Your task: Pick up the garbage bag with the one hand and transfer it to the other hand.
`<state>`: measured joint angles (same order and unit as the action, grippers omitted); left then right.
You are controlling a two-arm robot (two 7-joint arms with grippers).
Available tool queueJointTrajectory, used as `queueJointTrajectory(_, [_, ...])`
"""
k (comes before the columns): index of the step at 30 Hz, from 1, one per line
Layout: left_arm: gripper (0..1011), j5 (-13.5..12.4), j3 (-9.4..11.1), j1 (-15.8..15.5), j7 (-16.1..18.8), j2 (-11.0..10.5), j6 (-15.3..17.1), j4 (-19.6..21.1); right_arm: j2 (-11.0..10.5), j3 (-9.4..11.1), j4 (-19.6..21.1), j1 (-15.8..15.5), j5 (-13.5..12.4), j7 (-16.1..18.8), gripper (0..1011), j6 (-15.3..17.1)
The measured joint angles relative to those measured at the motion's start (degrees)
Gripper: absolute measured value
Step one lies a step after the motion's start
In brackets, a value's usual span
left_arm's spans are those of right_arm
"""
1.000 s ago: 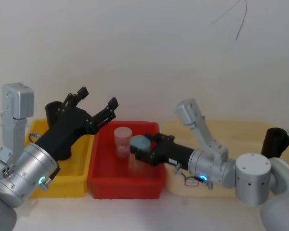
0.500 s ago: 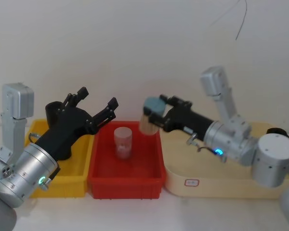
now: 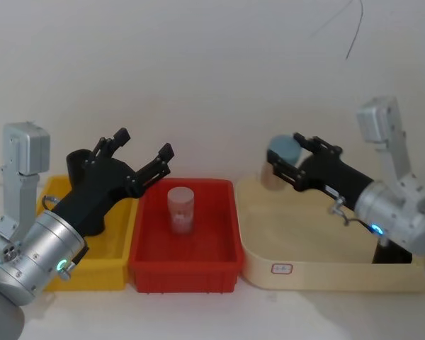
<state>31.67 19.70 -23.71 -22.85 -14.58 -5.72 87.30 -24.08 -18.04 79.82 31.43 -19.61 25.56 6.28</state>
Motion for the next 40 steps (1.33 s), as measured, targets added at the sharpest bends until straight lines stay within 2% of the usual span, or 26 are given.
queueJointTrajectory(9, [1001, 0.00, 0.00, 0.00, 0.00, 0.00, 0.00, 0.00, -2.67, 1.92, 3.00, -5.07, 0.39, -2.44, 664, 2.22])
queueJointTrajectory(16, [1001, 0.00, 0.00, 0.00, 0.00, 0.00, 0.00, 0.00, -3.29, 2.05, 3.11, -6.18, 1.40, -3.24, 668, 2.82])
queueJointTrajectory(19, [1000, 0.00, 0.00, 0.00, 0.00, 0.00, 0.00, 0.00, -3.30, 1.97, 2.87, -6.24, 1.90, -3.54, 737, 2.87])
queueJointTrajectory(20, [1000, 0.00, 0.00, 0.00, 0.00, 0.00, 0.00, 0.00, -3.23, 1.90, 2.61, -6.24, 2.24, -3.85, 793, 2.88])
queueJointTrajectory(28, [1000, 0.00, 0.00, 0.00, 0.00, 0.00, 0.00, 0.00, -1.93, 2.10, 1.58, -6.39, 3.95, -6.68, 993, 1.57])
queueJointTrajectory(40, [1000, 0.00, 0.00, 0.00, 0.00, 0.00, 0.00, 0.00, 1.43, 4.64, 2.98, -8.35, 4.41, -11.80, 1001, -3.47])
